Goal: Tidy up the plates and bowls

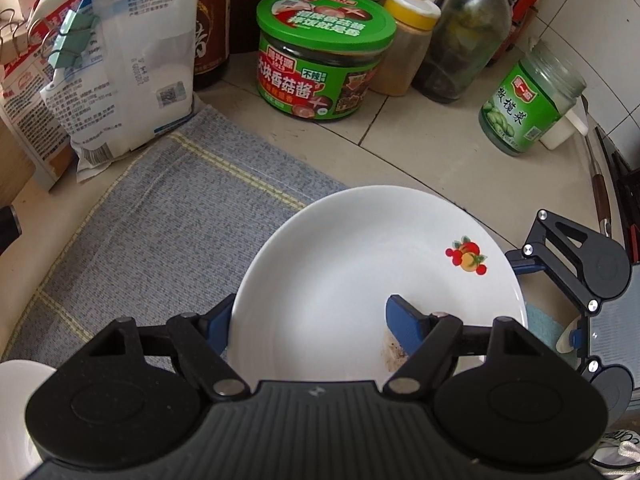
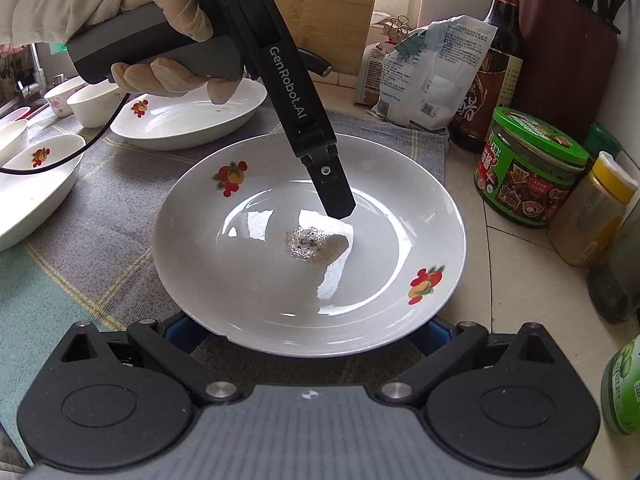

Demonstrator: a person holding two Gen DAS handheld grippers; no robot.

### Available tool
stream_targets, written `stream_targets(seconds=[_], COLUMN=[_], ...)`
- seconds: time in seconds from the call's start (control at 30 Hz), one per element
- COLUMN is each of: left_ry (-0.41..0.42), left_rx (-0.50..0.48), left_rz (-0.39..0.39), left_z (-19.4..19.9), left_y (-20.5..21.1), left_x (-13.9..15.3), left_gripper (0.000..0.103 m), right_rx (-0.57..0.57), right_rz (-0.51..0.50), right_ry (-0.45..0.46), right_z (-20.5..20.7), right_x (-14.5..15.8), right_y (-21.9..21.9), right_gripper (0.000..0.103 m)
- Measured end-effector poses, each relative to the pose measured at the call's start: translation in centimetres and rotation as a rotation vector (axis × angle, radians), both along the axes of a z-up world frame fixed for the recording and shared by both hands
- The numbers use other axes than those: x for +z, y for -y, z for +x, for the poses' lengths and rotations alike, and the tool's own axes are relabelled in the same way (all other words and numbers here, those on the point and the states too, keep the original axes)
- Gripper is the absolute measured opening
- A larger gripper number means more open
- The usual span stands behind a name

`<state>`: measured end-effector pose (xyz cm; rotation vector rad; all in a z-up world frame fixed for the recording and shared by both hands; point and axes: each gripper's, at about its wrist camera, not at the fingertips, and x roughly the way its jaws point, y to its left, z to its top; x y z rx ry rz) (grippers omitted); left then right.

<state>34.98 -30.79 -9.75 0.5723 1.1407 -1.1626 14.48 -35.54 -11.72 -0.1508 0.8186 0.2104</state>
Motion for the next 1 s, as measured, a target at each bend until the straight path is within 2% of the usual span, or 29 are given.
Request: stream_targets(seconds=[0.23,0.33,0.57,0.7,0.87,1.0], left_ry=[0.011,0.041,0.111,0.169,0.211,0.321], left_rx=[0.014,0.052,0.151,0.191,0.278,0.345], left_rz=[-0.018,-0.032,-0.126,-0.195,-0.300,-0.352], left_z=[-0.2,-0.3,-1.4,-3.7,-7.2,-10.8], left_y=[-0.4,-1.0,-4.2,-6.2,-9.2,-11.6], left_x=[0.2,0.7,4.1,6.4,8.2,9.1], left_gripper=[0.080,0.081,0.087,0.092,0.094,0.098], right_rx=[-0.011,-0.028,-0.145,-0.213,-0.253,-0.254], right_rz=[-0.004,-0.016,0.023,0.084,0.088,0.065], right_ry=[0.000,0.007,0.005,0.012,0.015,0.019], right_z=[-0.1,-0.3,-1.6,-2.8,-4.1,-4.9], right_x=[-0.1,0.0,0.4,0.8,1.0,1.2], right_y=[0.0,-0.3,-0.3,-0.7,-2.2,-3.5], right_gripper=[0.103,0.103,0.103,0.103,0.103,0.103])
